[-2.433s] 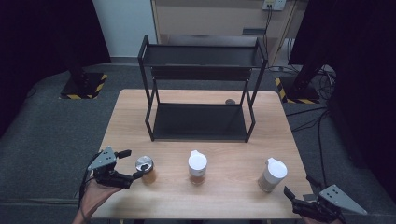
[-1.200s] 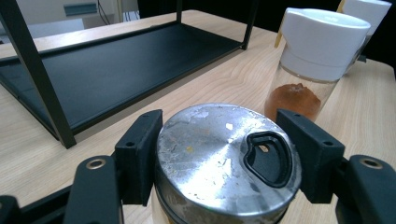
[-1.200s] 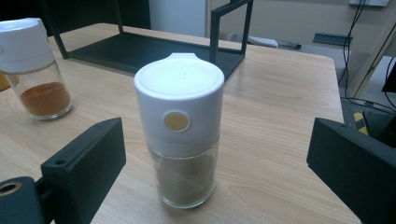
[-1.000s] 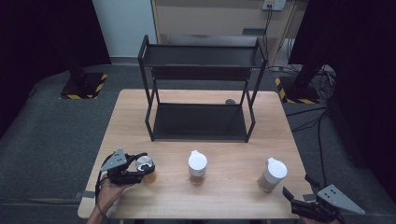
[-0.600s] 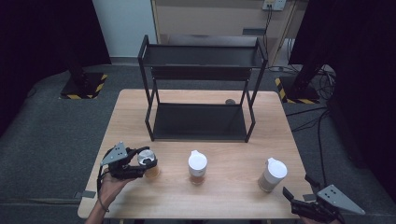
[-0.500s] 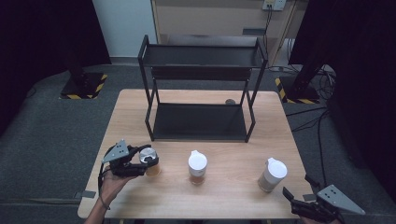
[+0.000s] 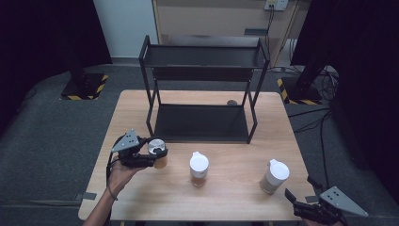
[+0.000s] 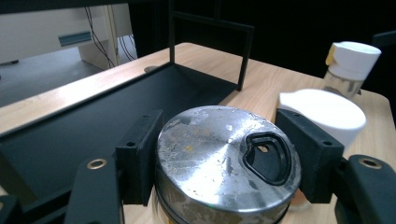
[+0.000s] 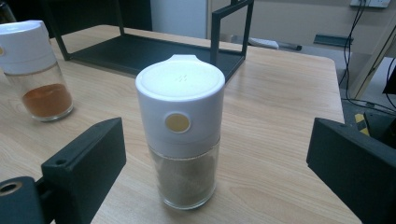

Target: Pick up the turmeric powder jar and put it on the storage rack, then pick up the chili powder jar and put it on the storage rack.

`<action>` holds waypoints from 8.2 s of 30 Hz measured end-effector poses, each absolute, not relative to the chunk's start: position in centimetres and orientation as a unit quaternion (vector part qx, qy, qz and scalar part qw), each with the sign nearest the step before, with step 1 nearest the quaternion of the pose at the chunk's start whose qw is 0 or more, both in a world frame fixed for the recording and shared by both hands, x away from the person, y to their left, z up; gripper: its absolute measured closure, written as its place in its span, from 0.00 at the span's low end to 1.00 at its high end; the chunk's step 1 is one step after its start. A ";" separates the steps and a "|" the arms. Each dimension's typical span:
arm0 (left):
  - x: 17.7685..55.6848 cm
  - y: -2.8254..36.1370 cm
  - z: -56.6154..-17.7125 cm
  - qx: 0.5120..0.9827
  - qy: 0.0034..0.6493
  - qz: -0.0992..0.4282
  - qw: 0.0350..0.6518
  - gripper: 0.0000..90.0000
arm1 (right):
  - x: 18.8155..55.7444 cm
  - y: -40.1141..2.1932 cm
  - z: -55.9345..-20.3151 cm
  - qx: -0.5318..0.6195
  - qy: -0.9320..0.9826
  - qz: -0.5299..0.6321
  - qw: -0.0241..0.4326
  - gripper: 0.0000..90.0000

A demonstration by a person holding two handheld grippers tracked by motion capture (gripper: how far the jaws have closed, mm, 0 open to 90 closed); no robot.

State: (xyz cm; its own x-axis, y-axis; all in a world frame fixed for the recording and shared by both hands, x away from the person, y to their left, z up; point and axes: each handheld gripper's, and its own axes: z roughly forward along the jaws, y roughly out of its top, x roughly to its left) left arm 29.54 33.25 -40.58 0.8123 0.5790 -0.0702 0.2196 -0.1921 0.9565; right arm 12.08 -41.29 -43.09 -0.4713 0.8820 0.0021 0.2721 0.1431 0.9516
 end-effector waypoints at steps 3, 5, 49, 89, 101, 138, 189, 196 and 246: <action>30.1 32.7 -40.3 0.753 0.268 0.157 0.580 0.38 | 12.1 -41.3 -43.1 0.416 0.693 0.505 0.302 0.05; 30.7 32.4 -40.1 0.749 0.269 0.156 0.585 0.38 | 12.1 -41.3 -43.1 0.416 0.693 0.505 0.302 0.05; 38.6 25.3 -41.2 0.668 0.386 0.251 0.584 0.38 | 12.1 -41.5 -43.3 0.419 0.689 0.509 0.300 0.06; 40.5 23.2 -46.4 0.681 0.419 0.258 0.542 0.38 | 12.2 -41.7 -43.4 0.422 0.687 0.514 0.295 0.06; 41.1 23.4 -45.7 0.677 0.422 0.240 0.554 0.22 | 12.2 -41.7 -43.4 0.420 0.687 0.514 0.296 0.06; 35.8 28.2 -37.2 0.687 0.315 0.224 0.615 0.04 | 12.2 -41.5 -43.3 0.418 0.690 0.510 0.298 0.06; 22.5 36.9 -43.0 0.685 0.300 0.201 0.633 0.04 | 12.1 -41.2 -43.1 0.420 0.691 0.505 0.302 0.06; 20.7 38.4 -44.6 0.678 0.309 0.207 0.634 0.04 | 12.1 -41.2 -43.1 0.420 0.691 0.505 0.302 0.06; 18.9 40.5 -47.6 0.697 0.342 0.178 0.605 0.04 | 12.0 -41.6 -43.2 0.417 0.686 0.515 0.300 0.05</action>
State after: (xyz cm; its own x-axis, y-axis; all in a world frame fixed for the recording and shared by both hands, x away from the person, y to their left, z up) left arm 18.89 40.52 -47.59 0.7034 0.6914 -0.1651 0.2608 -0.0349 0.9648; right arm 12.05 -41.56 -43.16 -0.4717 0.8816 0.0181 0.2641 0.1217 0.9568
